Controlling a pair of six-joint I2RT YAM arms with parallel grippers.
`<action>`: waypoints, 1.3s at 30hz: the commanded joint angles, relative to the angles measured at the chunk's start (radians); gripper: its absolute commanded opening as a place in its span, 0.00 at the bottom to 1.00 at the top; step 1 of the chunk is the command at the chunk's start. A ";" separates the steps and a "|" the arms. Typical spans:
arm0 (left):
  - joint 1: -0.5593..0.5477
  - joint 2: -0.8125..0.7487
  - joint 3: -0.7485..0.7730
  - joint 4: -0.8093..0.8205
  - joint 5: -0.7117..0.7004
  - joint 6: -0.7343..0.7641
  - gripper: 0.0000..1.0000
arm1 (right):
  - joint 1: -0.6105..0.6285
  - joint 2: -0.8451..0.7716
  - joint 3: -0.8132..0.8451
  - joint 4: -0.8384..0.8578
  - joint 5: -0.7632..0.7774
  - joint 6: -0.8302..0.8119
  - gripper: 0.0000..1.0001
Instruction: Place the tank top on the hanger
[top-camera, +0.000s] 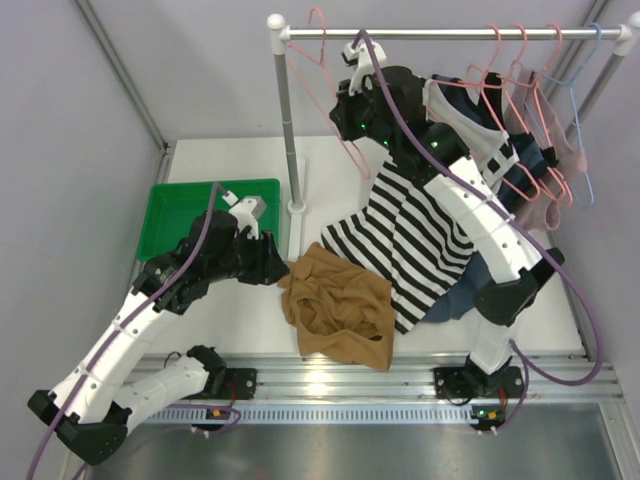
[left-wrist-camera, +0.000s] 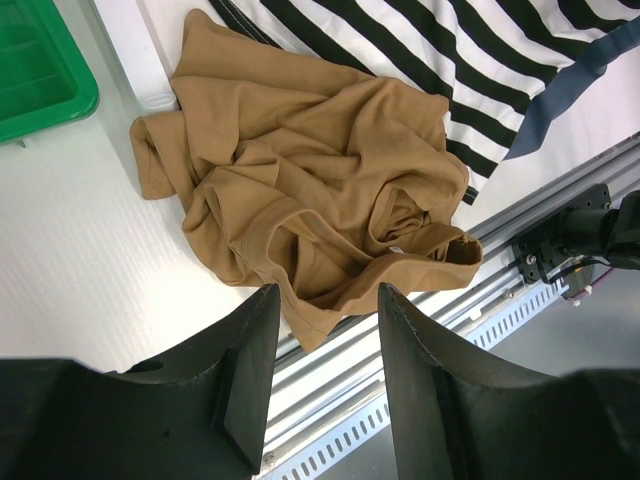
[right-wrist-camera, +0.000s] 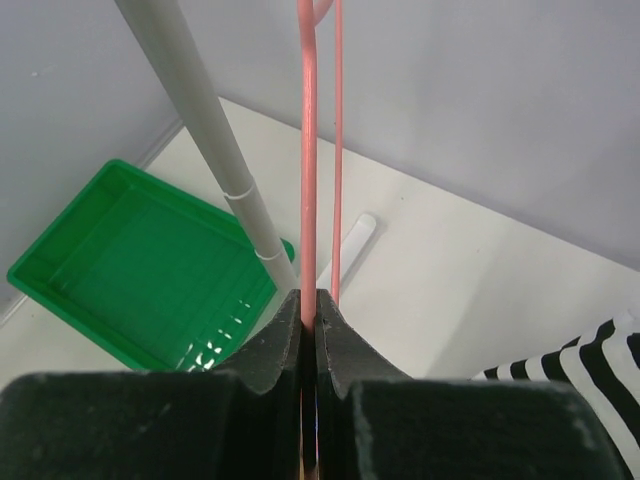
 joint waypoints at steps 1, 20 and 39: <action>-0.002 -0.013 0.027 0.002 -0.010 0.005 0.49 | -0.006 -0.094 -0.003 0.107 0.026 0.006 0.00; -0.002 0.009 -0.076 0.022 -0.014 -0.076 0.51 | -0.006 -0.323 -0.273 0.128 0.010 0.033 0.00; -0.239 0.059 -0.348 0.193 -0.149 -0.363 0.48 | 0.285 -1.036 -0.966 -0.315 -0.033 0.331 0.00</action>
